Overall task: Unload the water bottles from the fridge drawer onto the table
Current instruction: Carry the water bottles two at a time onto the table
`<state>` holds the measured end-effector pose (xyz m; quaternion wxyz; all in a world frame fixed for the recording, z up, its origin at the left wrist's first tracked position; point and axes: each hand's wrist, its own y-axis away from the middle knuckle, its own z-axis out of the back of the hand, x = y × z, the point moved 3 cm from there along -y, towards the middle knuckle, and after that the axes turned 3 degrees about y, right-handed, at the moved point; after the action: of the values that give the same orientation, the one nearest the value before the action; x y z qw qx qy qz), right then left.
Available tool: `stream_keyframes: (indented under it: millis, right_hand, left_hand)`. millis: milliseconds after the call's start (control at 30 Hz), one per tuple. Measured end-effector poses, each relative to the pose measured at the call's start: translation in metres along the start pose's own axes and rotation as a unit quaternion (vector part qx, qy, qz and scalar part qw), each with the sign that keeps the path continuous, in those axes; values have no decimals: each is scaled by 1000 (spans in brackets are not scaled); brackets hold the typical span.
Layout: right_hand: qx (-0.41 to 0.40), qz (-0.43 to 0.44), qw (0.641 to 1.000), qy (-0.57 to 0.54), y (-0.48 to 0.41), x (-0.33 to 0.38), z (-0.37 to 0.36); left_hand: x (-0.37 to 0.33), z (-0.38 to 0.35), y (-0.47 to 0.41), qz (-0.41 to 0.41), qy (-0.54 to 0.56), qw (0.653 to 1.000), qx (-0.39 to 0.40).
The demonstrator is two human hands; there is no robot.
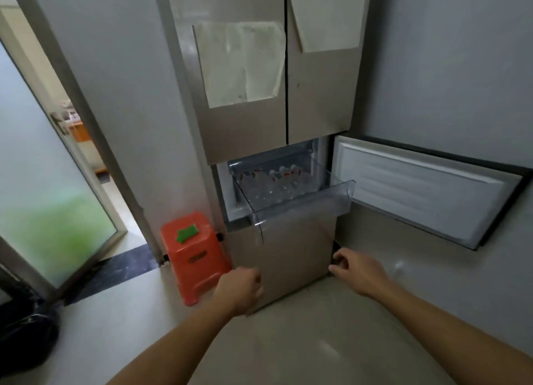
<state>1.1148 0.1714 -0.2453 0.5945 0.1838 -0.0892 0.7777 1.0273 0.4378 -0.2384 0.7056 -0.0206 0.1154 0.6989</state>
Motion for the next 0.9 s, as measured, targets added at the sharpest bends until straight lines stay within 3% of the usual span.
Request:
stream_keyframes:
  millis: [167, 333, 633, 900]
  right_hand:
    - [-6, 31, 999, -43, -106, 4, 27]
    - [15, 60, 997, -35, -181, 19, 22]
    - [50, 76, 995, -27, -323, 53, 4]
    - [113, 47, 992, -36, -421, 75, -27]
  left_hand:
    - [10, 33, -90, 22, 18, 999, -44]
    - [27, 28, -149, 40, 38, 998, -17]
    - [84, 27, -260, 88, 82, 992, -49]
    - [97, -3, -318, 140, 90, 986, 23]
